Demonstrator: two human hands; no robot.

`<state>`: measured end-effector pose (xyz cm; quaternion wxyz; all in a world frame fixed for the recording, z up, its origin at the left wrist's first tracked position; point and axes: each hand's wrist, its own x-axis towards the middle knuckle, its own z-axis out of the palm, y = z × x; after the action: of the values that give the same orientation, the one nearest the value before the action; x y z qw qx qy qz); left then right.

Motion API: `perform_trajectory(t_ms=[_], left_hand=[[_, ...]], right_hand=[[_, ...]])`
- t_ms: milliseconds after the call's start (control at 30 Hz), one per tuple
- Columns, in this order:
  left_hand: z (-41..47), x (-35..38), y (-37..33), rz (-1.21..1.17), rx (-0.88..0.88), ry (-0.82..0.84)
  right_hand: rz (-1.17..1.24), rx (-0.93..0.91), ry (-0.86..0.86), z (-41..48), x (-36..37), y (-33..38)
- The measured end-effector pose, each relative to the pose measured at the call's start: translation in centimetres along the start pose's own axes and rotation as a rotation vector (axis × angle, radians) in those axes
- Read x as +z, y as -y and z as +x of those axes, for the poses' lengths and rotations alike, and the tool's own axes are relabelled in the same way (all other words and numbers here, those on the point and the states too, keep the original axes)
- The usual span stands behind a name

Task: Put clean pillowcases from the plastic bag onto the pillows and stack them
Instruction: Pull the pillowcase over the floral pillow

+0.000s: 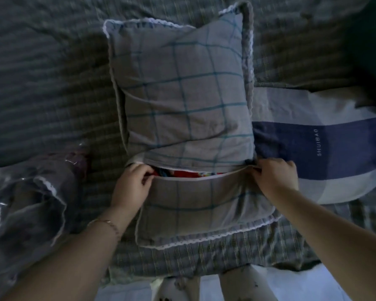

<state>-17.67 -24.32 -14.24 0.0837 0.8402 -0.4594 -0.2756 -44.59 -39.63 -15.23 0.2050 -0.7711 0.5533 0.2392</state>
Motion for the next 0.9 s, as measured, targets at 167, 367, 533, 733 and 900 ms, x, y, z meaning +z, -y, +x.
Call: perform_trajectory(t_ms=[167,367,533,733,900], left_hand=[[-1.0,0.8,2.7,-0.204,-0.364,-0.297],[-0.3,0.7,4.6,-0.946,-0.921,0.143],[-0.2,1.0,5.0,-0.974,-0.783,0.196],[-0.8,-0.2,5.0,-1.064,-0.710,0.206],[-1.2,-0.6,5.5,-1.188,-0.763,0.201]], right_hand=[[0.367,0.148,-0.279,-4.1,1.2,3.2],[0.476,-0.545,-0.208,-8.9,2.1,12.2],[0.463,-0.544,0.090,-8.0,2.8,20.1],[0.516,-0.229,0.099,-5.5,2.7,23.6],[0.568,-0.228,0.118,-5.0,2.5,23.6]])
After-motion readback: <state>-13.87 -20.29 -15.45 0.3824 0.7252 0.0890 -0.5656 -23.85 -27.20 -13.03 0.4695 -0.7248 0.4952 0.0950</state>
